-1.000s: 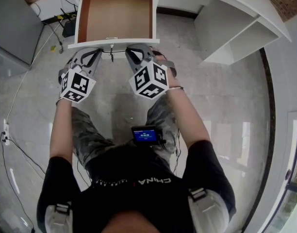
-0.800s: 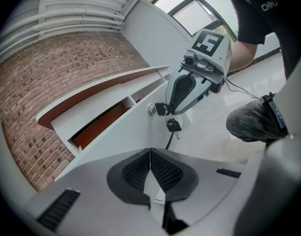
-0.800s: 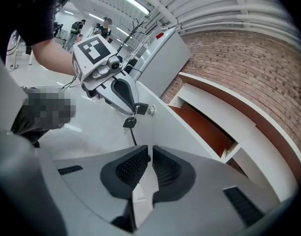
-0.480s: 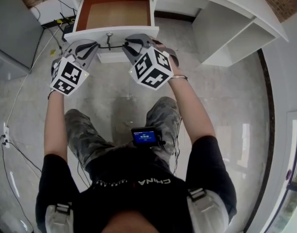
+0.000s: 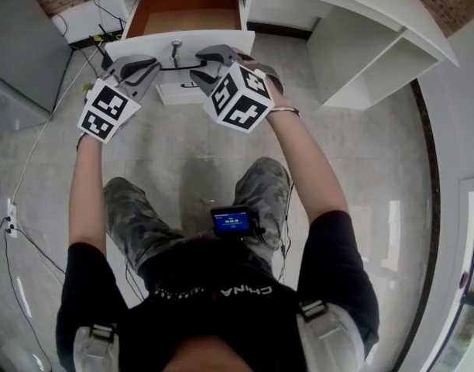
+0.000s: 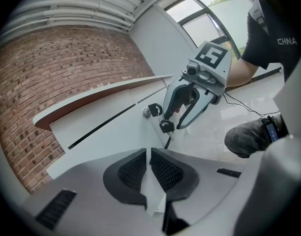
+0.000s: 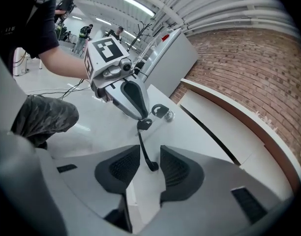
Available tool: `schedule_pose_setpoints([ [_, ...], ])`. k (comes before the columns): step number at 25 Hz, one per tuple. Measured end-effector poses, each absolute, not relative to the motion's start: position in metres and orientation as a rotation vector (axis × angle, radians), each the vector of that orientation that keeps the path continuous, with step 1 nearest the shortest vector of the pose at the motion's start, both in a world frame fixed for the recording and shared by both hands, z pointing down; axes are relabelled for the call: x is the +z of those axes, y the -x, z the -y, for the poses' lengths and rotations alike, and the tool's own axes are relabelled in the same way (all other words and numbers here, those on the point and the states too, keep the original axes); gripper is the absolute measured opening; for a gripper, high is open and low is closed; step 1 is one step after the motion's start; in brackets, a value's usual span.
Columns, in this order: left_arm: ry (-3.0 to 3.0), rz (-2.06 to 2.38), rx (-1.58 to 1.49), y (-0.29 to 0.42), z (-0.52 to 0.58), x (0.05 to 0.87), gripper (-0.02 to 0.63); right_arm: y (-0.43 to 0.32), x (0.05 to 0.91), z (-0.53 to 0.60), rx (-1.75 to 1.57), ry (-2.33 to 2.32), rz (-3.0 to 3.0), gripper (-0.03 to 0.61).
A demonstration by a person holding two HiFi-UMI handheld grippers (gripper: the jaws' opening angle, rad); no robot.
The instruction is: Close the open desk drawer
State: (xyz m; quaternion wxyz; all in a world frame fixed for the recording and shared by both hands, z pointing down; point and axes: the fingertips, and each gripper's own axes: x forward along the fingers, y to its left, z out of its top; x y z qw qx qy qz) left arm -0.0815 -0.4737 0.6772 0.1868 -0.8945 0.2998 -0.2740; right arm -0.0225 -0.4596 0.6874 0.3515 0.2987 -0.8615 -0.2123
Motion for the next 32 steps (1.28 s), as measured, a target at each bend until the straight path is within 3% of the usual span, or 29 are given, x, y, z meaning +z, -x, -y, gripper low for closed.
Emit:
schedule_pose_setpoints([
  [5,2.537,-0.859,-0.743,0.084,0.473,0.671,0.026,0.027,0.691,0.461,-0.603,-0.792,2.217,0.118],
  [10,2.538,-0.840,-0.754,0.082,0.469,0.678,0.088,0.032,0.697,0.464,-0.658,-0.795,2.182,0.121],
  [17,2.537,-0.846,-0.744,0.083,0.472,0.680,0.089,0.037,0.704,0.471,-0.769,-0.797,2.089,0.070],
  [32,2.550,-0.876,-0.707,0.080,0.486,0.685,0.089,0.035,0.703,0.502,-0.673,-0.818,2.140,0.066],
])
